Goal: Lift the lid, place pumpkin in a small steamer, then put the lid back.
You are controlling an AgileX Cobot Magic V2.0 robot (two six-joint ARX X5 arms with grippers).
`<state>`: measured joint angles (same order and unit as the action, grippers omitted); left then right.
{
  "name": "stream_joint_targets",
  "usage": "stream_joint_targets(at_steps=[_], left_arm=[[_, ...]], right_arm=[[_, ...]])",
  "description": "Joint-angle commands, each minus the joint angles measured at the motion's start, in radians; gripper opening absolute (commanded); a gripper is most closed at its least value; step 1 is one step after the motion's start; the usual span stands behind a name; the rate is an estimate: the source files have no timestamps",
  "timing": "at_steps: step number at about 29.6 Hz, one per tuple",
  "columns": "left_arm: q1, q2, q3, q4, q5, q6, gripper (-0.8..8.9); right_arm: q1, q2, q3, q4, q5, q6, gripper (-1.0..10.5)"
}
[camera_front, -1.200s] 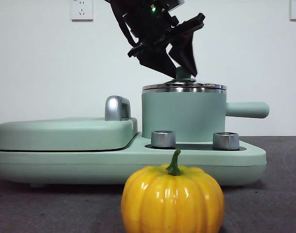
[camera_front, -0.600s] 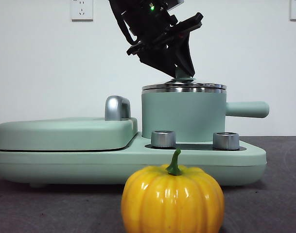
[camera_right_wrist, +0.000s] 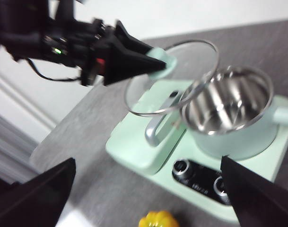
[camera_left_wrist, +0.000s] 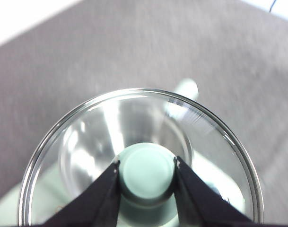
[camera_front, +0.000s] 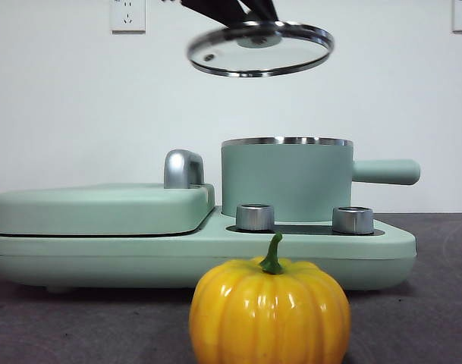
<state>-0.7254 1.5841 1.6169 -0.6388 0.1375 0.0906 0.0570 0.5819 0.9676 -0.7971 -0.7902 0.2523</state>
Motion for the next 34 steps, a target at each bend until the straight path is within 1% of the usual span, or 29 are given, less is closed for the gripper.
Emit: stream_joint_targets(at_steps=[1,5,7,9,13,16,20,25,28,30,34], left_arm=[[0.004,-0.048,0.030,-0.044,0.008,0.028,0.06],[0.036,-0.120,0.028,-0.167,0.008,0.048,0.06],[0.051,-0.152,0.022,-0.201,0.008,0.048,0.06],[0.061,-0.193,0.012,-0.230,0.008,0.048,0.06],[0.066,-0.278,-0.033,-0.258,0.008,0.046,0.06],[0.066,-0.356,-0.108,-0.252,0.008,0.036,0.06],[0.066,-0.471,-0.240,-0.222,0.008,0.032,0.06],[0.066,-0.623,-0.420,-0.166,0.008,0.022,0.06],[0.066,-0.700,-0.507,-0.138,0.008,0.019,0.06],[0.066,-0.732,-0.542,-0.129,0.008,0.012,0.06],[0.066,-0.760,-0.568,-0.127,0.008,0.008,0.06]], right_arm=[[0.056,0.045,0.014,0.003,0.011,0.010,4.4],[0.195,0.123,0.014,0.003,0.069,0.047,4.3],[0.267,0.156,0.014,0.003,0.122,0.056,4.3],[0.357,0.198,0.014,0.003,0.206,0.061,4.3],[0.533,0.299,0.016,0.003,0.353,0.098,4.4],[0.648,0.383,0.016,0.003,0.446,0.133,5.0],[0.769,0.494,0.016,0.003,0.533,0.154,5.3],[0.874,0.622,0.016,0.003,0.616,0.161,5.6],[0.914,0.695,0.016,0.003,0.651,0.172,6.3],[0.930,0.739,0.016,0.005,0.661,0.179,6.6],[0.948,0.821,0.016,0.022,0.661,0.179,6.6]])
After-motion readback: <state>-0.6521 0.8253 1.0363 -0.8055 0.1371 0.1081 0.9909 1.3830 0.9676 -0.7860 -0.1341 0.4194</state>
